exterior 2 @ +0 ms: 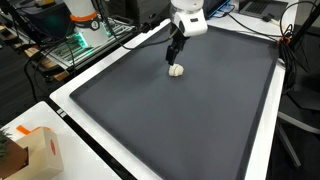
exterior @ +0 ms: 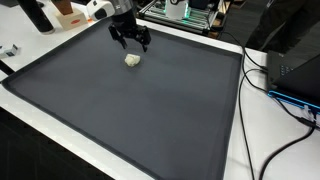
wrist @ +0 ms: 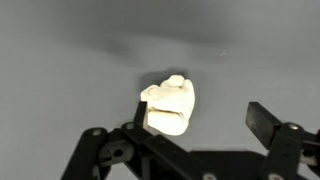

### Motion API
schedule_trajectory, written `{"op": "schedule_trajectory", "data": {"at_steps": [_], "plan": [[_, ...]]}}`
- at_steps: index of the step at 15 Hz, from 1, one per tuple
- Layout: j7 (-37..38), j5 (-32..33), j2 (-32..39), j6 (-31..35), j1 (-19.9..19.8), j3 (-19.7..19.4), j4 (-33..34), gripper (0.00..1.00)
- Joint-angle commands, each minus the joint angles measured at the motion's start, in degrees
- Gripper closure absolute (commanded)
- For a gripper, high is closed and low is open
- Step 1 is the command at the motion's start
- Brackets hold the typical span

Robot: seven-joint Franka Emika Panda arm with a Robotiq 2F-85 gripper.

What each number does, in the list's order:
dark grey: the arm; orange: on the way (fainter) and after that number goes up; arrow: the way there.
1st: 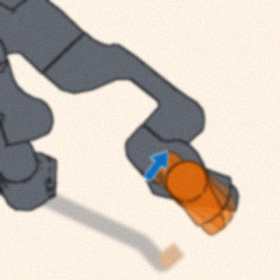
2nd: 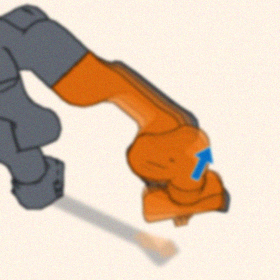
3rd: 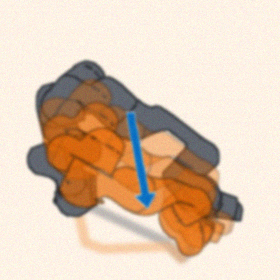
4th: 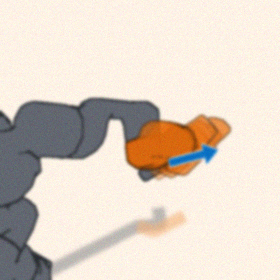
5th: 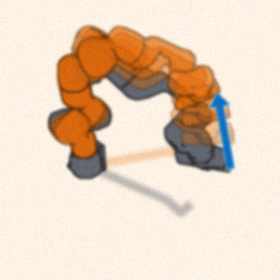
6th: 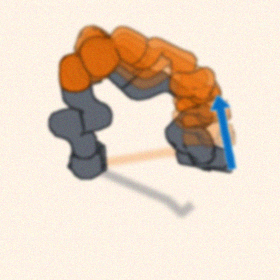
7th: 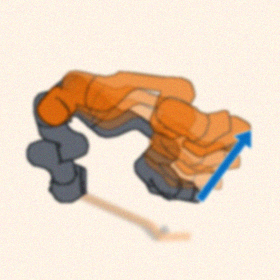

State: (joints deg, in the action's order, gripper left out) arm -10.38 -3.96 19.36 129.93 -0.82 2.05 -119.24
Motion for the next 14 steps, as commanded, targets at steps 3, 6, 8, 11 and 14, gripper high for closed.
{"op": "schedule_trajectory", "data": {"at_steps": [3, 6, 8, 11, 14], "plan": [[3.2, 3.6, 3.6, 5.6, 0.5, -1.1, 0.1, 0.00], [4.1, 4.5, 4.7, 6.5, 0.6, -1.3, 0.4, 0.00], [4.0, 4.6, 5.2, 6.2, 0.4, -1.2, 0.7, 0.03], [3.6, 4.6, 5.7, 6.2, 0.4, -1.0, 0.8, 0.32], [3.2, 4.6, 5.9, 6.2, 0.3, -0.9, 0.8, 0.56]]}}
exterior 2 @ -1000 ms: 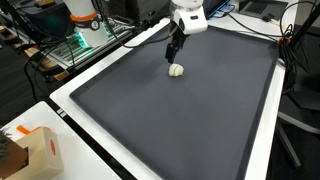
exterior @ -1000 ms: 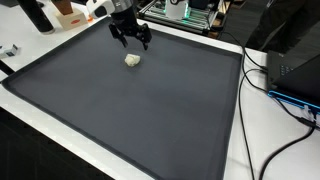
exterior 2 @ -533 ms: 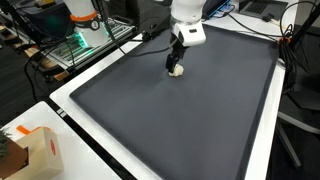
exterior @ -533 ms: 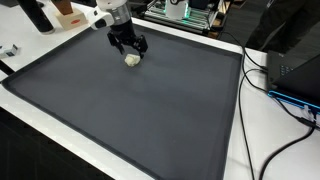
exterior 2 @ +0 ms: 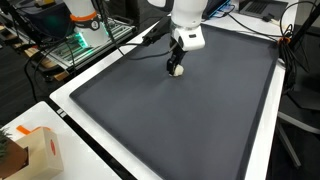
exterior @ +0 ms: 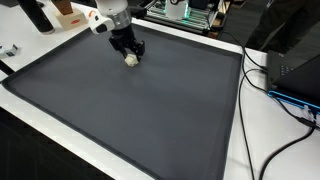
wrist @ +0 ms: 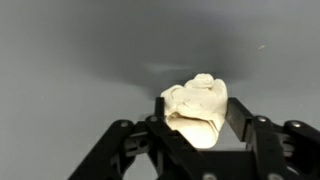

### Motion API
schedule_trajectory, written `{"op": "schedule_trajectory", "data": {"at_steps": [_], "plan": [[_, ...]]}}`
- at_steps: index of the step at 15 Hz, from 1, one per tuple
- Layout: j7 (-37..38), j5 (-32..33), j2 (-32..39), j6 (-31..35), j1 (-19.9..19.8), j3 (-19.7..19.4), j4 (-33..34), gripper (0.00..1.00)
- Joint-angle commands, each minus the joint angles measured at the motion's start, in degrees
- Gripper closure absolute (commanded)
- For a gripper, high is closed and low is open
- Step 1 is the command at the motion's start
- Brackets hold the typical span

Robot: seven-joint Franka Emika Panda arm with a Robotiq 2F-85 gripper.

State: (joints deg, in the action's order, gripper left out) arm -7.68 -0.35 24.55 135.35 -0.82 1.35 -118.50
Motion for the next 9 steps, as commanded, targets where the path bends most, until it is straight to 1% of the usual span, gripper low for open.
{"op": "schedule_trajectory", "data": {"at_steps": [1, 6, 7, 9], "plan": [[0.5, 1.1, 0.7, 0.8, 0.3, -0.3, -0.1, 0.66], [0.4, 1.4, 0.6, 0.8, 0.4, -0.2, -0.1, 0.98], [0.4, 1.6, 0.5, 0.8, 0.4, -0.3, -0.1, 1.00], [0.4, 1.8, 0.5, 0.7, 0.4, -0.3, -0.1, 0.96]]}}
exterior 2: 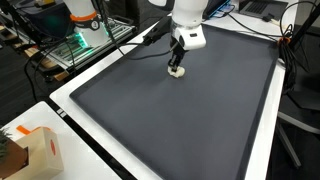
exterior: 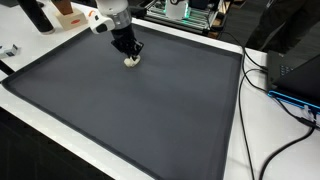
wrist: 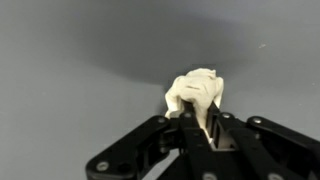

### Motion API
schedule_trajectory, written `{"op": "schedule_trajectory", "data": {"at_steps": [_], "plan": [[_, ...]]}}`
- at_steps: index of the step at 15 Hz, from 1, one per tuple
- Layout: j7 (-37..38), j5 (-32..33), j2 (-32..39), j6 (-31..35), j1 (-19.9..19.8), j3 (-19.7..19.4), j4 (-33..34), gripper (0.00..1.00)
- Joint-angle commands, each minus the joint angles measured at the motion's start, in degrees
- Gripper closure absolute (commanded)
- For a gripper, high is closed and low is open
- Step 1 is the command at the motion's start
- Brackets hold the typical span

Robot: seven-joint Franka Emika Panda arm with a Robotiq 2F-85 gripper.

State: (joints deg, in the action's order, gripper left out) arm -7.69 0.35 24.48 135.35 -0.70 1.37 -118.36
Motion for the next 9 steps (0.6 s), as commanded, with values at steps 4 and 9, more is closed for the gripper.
{"op": "schedule_trajectory", "data": {"at_steps": [4, 9], "plan": [[0.4, 1.3, 0.5, 0.7, 0.3, -0.2, -0.3, 0.97], [0.8, 1.9, 0.5, 0.8, 0.5, -0.4, -0.3, 0.97]]}}
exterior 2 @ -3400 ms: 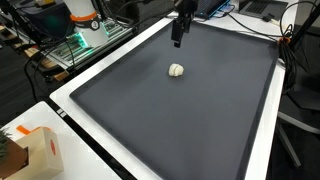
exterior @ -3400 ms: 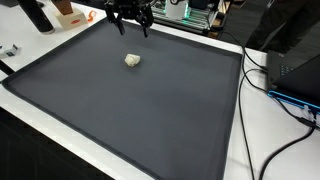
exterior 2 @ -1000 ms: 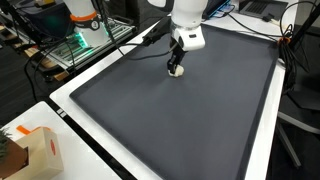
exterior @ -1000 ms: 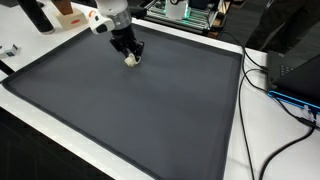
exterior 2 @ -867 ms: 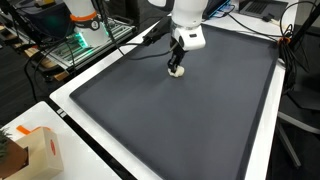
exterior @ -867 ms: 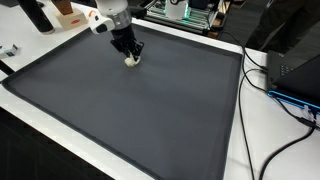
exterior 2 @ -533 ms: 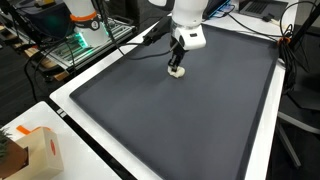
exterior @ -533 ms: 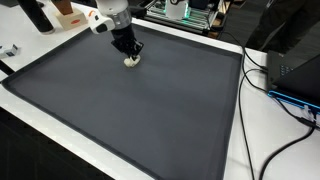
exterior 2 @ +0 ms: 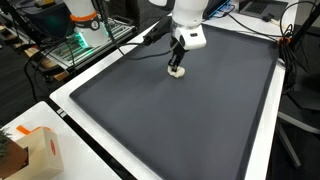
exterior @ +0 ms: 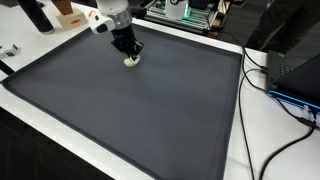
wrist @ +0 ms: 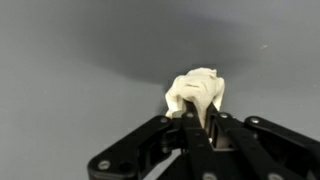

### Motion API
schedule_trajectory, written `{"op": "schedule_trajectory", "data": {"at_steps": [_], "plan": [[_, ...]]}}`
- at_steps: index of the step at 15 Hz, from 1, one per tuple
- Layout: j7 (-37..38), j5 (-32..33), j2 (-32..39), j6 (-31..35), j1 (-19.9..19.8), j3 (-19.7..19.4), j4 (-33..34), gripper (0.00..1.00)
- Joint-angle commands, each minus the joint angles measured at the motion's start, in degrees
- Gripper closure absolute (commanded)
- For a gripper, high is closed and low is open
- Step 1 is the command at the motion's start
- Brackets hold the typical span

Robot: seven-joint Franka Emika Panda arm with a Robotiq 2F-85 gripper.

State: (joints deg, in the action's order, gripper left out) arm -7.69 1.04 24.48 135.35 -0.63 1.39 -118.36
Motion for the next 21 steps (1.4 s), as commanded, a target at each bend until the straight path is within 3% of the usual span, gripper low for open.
{"op": "schedule_trajectory", "data": {"at_steps": [1, 2, 12, 21], "plan": [[0.7, 1.2, 0.5, 0.6, 0.4, -0.3, -0.3, 0.97], [0.8, 1.4, 0.5, 0.8, 0.5, -0.4, -0.3, 0.69], [1.0, 2.4, 0.5, 0.8, 0.9, -0.5, -0.4, 0.00], [1.8, 9.1, -5.7, -1.9, 3.3, -0.9, -2.6, 0.00]]}}
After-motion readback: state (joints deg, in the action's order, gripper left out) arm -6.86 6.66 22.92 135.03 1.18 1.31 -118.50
